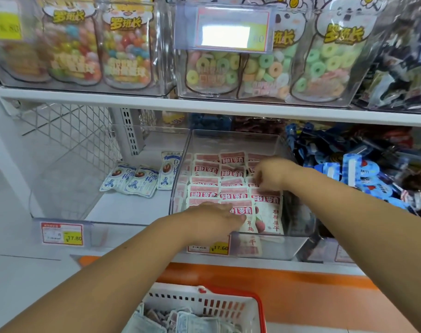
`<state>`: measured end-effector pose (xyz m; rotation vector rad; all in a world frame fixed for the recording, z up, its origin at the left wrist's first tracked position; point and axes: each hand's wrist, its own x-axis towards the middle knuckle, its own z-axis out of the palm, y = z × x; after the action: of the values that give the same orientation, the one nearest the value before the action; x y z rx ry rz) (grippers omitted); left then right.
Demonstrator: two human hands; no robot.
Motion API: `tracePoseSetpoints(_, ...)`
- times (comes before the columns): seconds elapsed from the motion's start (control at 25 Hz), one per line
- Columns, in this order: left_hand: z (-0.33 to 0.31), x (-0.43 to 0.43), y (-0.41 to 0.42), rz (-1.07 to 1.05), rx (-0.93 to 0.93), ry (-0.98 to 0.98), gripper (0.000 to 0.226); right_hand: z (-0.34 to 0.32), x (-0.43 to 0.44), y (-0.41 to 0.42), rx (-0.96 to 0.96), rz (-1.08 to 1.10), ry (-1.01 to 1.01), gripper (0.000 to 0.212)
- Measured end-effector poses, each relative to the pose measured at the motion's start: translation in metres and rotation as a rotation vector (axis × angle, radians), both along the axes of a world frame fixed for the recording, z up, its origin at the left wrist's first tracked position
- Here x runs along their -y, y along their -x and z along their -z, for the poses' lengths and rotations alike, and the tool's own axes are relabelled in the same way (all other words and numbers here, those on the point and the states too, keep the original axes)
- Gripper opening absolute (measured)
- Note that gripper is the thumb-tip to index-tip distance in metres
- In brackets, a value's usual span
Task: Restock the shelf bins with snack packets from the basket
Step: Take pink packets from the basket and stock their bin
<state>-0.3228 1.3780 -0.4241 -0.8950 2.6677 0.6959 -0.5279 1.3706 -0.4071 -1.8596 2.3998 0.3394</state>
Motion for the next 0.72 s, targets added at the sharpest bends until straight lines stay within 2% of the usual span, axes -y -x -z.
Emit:
tracePoseSetpoints(0.08,-0.007,-0.007,-0.018,-0.04,-0.268,-0.035,0.046,-0.019,-0.023,-0.011,0.199,-0.014,0.265,0.028)
tracePoseSetpoints(0.16,-0.012,-0.026,-0.056,-0.096,-0.559,-0.067,0.035,-0.039,-0.059,-0.031,0.57,-0.011,0.448,0.023)
tracePoseSetpoints(0.2,-0.012,-0.036,-0.079,-0.115,-0.651,-0.084,0.028,-0.047,-0.08,-0.047,0.764,-0.029,0.416,0.021)
tracePoseSetpoints(0.24,-0.007,-0.043,-0.103,-0.142,-0.674,-0.111,0.023,-0.05,-0.097,-0.064,0.902,-0.06,0.299,0.024)
tracePoseSetpoints(0.32,0.022,-0.048,-0.147,-0.228,-0.518,-0.194,0.019,-0.035,-0.115,-0.1,1.002,-0.107,-0.041,0.028)
tracePoseSetpoints(0.4,0.074,-0.047,-0.188,-0.262,-0.165,-0.229,0.028,0.016,-0.116,-0.144,0.882,-0.173,-0.307,0.02)
tracePoseSetpoints(0.44,0.104,-0.049,-0.209,-0.268,0.014,-0.231,0.035,0.05,-0.116,-0.169,0.81,-0.191,-0.374,0.019)
tracePoseSetpoints(0.52,0.16,-0.061,-0.251,-0.271,0.241,-0.234,0.045,0.125,-0.122,-0.218,0.761,-0.183,-0.461,0.023)
tracePoseSetpoints(0.64,0.209,-0.08,-0.295,-0.256,0.303,-0.19,0.044,0.212,-0.134,-0.279,0.832,-0.053,-0.491,0.027)
tracePoseSetpoints(0.72,0.215,-0.083,-0.308,-0.291,0.234,-0.037,0.041,0.242,-0.142,-0.311,0.833,-0.016,-0.378,0.021)
